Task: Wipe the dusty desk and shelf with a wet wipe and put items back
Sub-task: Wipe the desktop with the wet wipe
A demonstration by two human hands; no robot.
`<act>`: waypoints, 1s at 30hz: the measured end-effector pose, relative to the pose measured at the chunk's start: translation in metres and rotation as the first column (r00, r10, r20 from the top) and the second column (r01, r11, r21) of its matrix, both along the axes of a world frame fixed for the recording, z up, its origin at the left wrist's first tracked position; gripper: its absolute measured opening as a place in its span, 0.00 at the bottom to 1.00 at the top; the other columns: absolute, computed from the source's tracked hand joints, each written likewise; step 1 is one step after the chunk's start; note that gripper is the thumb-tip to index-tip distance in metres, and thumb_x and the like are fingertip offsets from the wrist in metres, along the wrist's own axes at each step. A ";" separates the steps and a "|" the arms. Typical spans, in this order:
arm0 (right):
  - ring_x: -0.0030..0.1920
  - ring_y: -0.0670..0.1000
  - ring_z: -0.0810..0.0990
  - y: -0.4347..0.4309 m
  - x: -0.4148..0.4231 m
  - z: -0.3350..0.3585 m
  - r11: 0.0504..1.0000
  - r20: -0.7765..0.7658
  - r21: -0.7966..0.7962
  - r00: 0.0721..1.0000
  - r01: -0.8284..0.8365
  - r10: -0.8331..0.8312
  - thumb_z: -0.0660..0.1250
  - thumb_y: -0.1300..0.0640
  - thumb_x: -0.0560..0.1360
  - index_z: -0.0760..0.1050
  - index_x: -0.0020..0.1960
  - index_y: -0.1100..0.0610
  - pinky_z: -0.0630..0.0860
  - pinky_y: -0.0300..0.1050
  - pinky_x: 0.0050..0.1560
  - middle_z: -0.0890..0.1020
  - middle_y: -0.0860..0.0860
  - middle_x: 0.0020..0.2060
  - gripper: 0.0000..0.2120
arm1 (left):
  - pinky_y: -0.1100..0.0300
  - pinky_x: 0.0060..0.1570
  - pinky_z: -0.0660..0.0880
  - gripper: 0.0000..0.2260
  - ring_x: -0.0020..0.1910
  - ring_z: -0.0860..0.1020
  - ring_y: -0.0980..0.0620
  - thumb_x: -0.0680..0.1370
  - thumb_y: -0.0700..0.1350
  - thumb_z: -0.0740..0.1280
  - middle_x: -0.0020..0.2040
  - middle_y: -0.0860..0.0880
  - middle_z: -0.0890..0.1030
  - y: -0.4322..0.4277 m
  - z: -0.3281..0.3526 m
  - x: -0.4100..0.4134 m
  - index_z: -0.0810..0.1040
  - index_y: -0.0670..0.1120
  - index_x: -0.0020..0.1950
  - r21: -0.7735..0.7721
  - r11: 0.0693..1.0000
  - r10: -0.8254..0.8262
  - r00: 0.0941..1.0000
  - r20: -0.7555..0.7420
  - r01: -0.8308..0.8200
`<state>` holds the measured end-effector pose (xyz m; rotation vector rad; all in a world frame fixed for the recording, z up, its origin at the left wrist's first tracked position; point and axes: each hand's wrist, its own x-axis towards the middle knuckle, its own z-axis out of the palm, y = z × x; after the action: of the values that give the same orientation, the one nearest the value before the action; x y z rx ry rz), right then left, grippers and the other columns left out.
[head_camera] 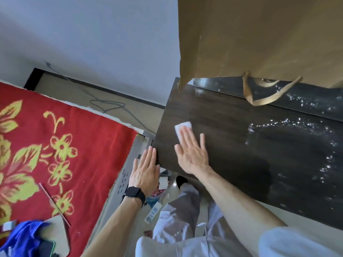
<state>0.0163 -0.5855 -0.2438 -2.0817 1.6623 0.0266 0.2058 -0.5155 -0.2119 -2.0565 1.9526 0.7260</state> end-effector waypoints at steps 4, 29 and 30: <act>0.79 0.45 0.37 0.013 -0.098 -0.006 0.920 -0.119 -0.016 0.913 0.392 -0.391 0.38 0.42 0.82 0.38 0.81 0.51 0.39 0.63 0.77 0.41 0.46 0.80 0.30 | 0.50 0.76 0.40 0.27 0.78 0.38 0.54 0.85 0.55 0.47 0.78 0.55 0.38 -0.018 -0.004 -0.031 0.43 0.51 0.81 -0.059 0.986 -0.157 0.986 -0.052 0.154; 0.80 0.50 0.40 -0.029 -0.126 -0.014 0.943 -0.070 -0.123 0.945 0.311 -0.321 0.44 0.43 0.83 0.42 0.81 0.55 0.39 0.64 0.77 0.44 0.49 0.81 0.31 | 0.43 0.77 0.43 0.27 0.78 0.34 0.51 0.83 0.59 0.41 0.77 0.55 0.29 -0.059 -0.014 -0.105 0.29 0.55 0.76 0.101 0.953 -0.291 0.956 0.027 0.287; 0.80 0.49 0.41 -0.032 -0.124 -0.014 0.970 -0.053 -0.119 0.974 0.214 -0.221 0.45 0.43 0.83 0.41 0.81 0.54 0.41 0.65 0.77 0.44 0.48 0.81 0.31 | 0.42 0.77 0.43 0.28 0.78 0.34 0.51 0.83 0.59 0.42 0.77 0.55 0.30 -0.059 -0.013 -0.106 0.30 0.54 0.77 0.110 0.952 -0.292 0.956 0.036 0.287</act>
<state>-0.1075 -0.6172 -0.2577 -1.9844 1.9656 -0.0728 0.0997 -0.5749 -0.2244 -1.6635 2.0793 0.6845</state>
